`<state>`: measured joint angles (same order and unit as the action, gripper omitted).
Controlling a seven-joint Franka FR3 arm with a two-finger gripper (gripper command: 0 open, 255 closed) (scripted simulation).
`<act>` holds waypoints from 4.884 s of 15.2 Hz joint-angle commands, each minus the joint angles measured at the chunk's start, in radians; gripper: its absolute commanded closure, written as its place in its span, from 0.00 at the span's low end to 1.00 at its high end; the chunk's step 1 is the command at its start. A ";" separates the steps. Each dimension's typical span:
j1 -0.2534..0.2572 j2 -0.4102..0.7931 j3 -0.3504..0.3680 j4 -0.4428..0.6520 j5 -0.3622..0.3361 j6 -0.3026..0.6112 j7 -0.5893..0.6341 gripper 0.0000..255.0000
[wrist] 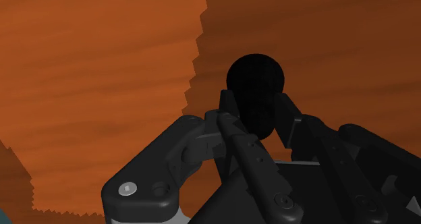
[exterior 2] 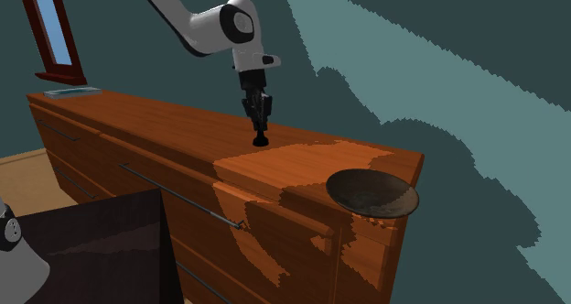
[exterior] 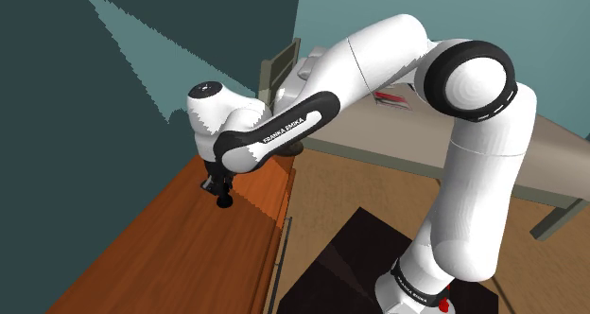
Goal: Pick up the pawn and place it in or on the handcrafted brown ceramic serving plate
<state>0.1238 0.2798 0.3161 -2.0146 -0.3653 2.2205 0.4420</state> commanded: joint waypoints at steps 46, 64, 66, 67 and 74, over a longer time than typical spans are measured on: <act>-0.324 -0.097 -0.214 0.158 0.123 -0.118 -0.644 1.00; -0.389 0.037 -0.262 0.184 0.116 0.009 -0.729 1.00; -0.389 0.049 -0.263 0.173 0.111 0.032 -0.723 1.00; -0.389 0.055 -0.264 0.168 0.109 0.043 -0.720 1.00; -0.388 0.066 -0.265 0.161 0.105 0.060 -0.715 1.00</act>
<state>-0.2643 0.3454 0.0509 -1.8537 -0.2603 2.2805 -0.2735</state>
